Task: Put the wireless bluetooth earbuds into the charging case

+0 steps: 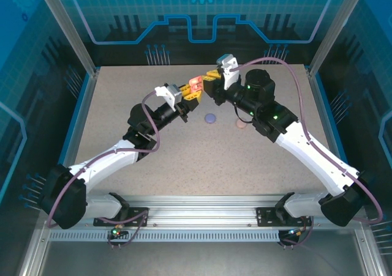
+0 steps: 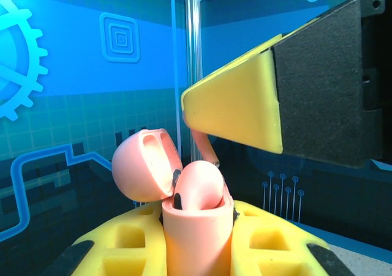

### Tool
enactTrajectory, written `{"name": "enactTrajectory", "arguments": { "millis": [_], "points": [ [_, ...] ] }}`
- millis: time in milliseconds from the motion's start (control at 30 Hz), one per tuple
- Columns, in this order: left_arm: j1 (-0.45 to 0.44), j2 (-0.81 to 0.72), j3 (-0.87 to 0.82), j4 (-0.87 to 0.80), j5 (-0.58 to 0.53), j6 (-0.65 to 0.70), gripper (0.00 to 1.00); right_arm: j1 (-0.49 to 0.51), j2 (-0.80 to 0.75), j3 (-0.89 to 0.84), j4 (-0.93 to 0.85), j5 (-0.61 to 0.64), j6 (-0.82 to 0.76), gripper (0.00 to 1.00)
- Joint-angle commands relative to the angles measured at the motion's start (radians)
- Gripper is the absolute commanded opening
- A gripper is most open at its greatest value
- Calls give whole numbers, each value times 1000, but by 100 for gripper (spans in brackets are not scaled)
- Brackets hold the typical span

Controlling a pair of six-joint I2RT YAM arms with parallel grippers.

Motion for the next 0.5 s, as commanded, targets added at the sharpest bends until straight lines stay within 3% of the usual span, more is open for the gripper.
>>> {"name": "enactTrajectory", "arguments": {
  "millis": [0, 467],
  "points": [
    [-9, -16, 32, 24, 26, 4, 0, 10, 1, -8, 26, 16, -19, 23],
    [-11, -27, 29, 33, 22, 5, 0, 10, 19, -12, 15, 28, -37, 22]
  ]
}}
